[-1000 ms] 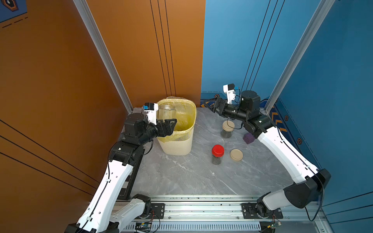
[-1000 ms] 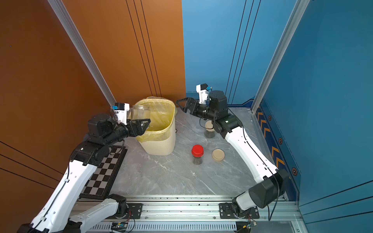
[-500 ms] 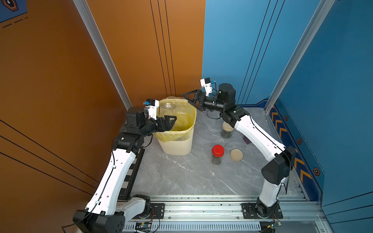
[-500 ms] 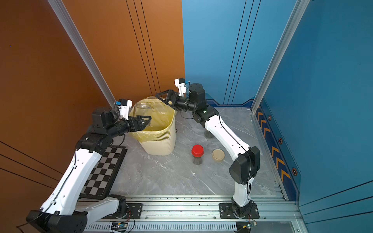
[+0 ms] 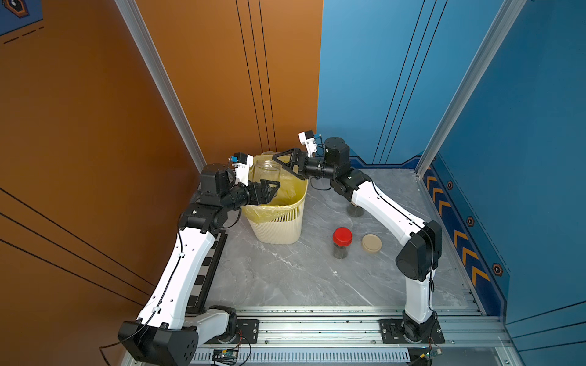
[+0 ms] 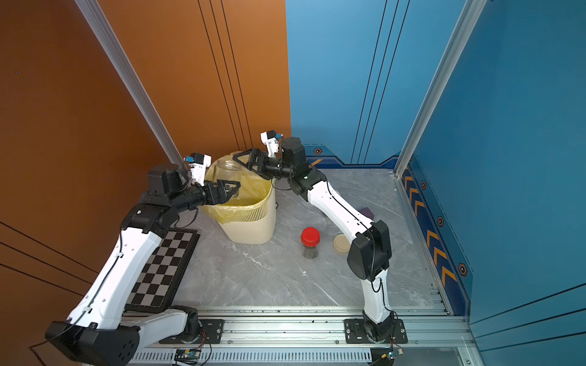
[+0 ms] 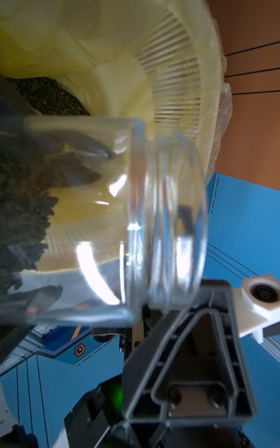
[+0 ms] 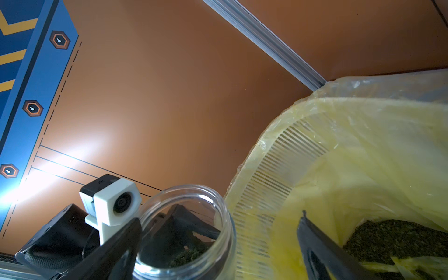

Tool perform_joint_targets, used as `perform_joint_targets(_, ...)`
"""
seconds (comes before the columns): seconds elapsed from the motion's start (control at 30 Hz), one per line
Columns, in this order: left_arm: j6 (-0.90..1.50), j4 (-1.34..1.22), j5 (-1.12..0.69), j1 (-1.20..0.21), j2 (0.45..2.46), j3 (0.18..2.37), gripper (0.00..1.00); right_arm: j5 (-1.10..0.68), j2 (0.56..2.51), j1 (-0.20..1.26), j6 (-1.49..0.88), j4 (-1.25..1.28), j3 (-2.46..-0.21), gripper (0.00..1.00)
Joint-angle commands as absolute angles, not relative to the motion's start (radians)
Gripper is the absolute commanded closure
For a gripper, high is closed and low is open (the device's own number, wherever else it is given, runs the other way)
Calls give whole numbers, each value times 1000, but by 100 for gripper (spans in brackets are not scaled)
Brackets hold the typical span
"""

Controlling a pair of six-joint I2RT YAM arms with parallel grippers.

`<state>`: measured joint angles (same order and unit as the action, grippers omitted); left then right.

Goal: Empty moldy tea leaves from jars
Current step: Pour the moldy tea leaves from the jar into the trash bin.

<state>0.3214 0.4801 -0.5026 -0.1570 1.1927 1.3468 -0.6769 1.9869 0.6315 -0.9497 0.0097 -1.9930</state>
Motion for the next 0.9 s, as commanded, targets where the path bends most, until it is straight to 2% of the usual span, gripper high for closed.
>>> perform_joint_targets(0.0,289,416,-551,-156,1175,1377,53,-661,1988,645,-920,22,-2028,0)
perform_joint_targets(0.63,274,417,-561,-163,1205,1371,54,-633,1958,666,-869,9,-1969,0)
perform_joint_targets(0.87,282,418,-570,-167,1221,1379,54,-646,1929,663,-923,100,-1903,0)
